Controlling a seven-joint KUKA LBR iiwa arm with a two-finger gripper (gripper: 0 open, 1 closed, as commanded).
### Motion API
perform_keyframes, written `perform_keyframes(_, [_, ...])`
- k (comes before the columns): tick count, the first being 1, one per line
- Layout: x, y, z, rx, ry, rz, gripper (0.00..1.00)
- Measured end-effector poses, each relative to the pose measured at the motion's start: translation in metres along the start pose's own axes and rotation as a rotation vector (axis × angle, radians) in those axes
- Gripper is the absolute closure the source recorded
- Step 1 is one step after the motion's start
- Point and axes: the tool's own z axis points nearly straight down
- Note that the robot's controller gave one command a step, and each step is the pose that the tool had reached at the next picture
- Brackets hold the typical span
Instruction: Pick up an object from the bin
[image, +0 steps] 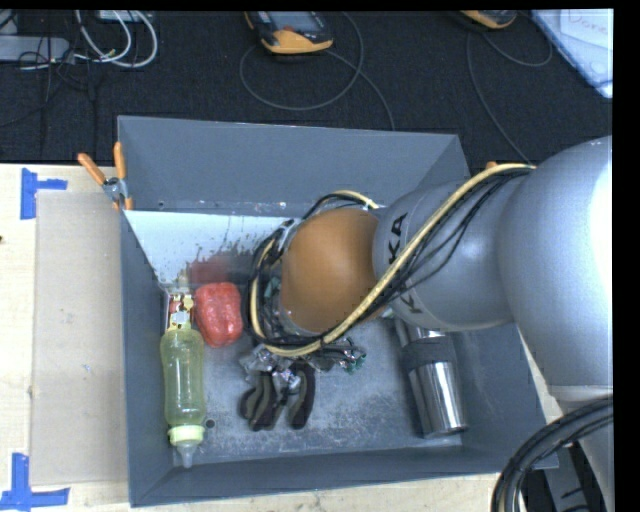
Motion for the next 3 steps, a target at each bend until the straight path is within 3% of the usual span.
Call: perform_keyframes(3, [0.0001,-0.0001,0.0001,0.0,0.0,0.004,1.0])
